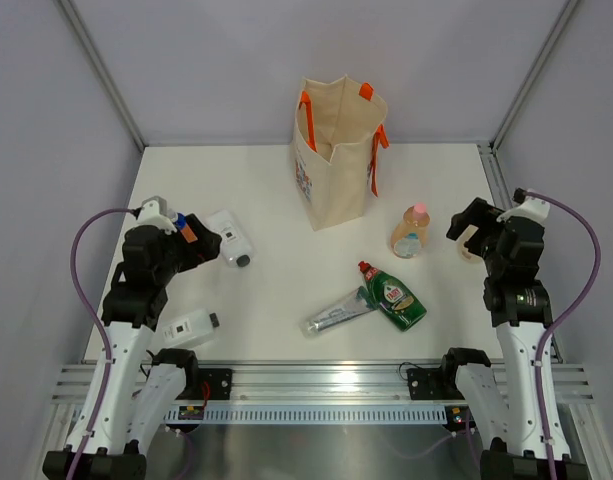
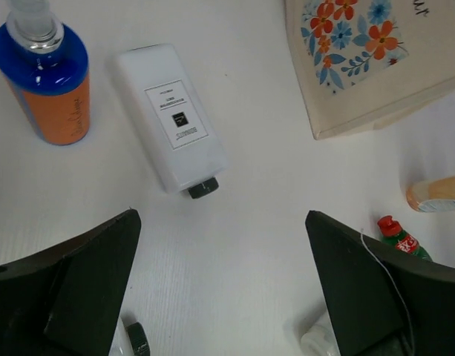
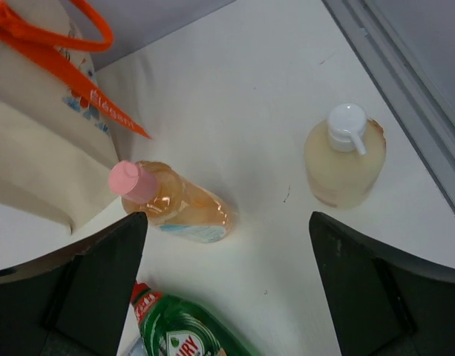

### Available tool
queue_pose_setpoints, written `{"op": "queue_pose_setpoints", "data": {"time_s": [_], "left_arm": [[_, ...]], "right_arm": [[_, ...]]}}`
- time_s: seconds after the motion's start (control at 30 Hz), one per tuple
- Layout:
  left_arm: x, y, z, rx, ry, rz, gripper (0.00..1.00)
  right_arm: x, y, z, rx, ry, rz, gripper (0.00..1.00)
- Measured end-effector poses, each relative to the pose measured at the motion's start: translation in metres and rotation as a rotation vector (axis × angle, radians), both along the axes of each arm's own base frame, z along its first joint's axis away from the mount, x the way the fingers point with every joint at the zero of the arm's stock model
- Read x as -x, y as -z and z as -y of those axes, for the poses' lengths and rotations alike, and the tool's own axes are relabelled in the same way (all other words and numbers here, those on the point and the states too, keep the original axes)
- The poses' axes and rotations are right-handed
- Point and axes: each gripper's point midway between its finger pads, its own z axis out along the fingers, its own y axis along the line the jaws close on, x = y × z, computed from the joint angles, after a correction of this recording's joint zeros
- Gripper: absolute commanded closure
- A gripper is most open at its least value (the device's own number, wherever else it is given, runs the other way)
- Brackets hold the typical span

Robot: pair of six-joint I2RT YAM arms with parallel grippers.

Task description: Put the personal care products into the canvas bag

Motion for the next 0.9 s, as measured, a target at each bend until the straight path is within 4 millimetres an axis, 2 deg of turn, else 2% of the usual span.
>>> {"op": "queue_pose_setpoints", "data": {"time_s": [0.1, 0.3, 0.43, 0.57, 0.67, 0.8, 0.9], "left_arm": [[0.002, 0.008, -0.013, -0.024, -0.076, -0.035, 0.01], [0.005, 0.028, -0.033, -0.065, -0.192, -0.124, 0.01], [0.003, 0.050, -0.044, -0.103, -0.241, -0.235, 0.01], [-0.001, 0.069, -0.054, -0.153, -0.281, -0.313, 0.02], [-0.012, 0.075, -0.062, -0.194, -0.300, -0.318, 0.06], [-0.041, 0.078, -0.067, -0.236, -0.288, -0.251, 0.13], [-0.063, 0.084, -0.071, -0.278, -0.278, -0.218, 0.14]], "right_arm": [[0.000, -0.009, -0.017, 0.042, -0.131, 0.013, 0.01], [0.016, -0.023, -0.084, 0.224, -0.694, 0.033, 0.01], [0.027, -0.016, -0.116, 0.238, -0.967, 0.059, 0.00], [0.037, 0.003, -0.131, 0.205, -1.107, 0.059, 0.00], [0.044, 0.007, -0.136, 0.199, -1.152, 0.068, 0.01], [0.052, 0.002, -0.141, 0.216, -1.184, 0.110, 0.01], [0.056, -0.001, -0.143, 0.226, -1.197, 0.132, 0.00]]}}
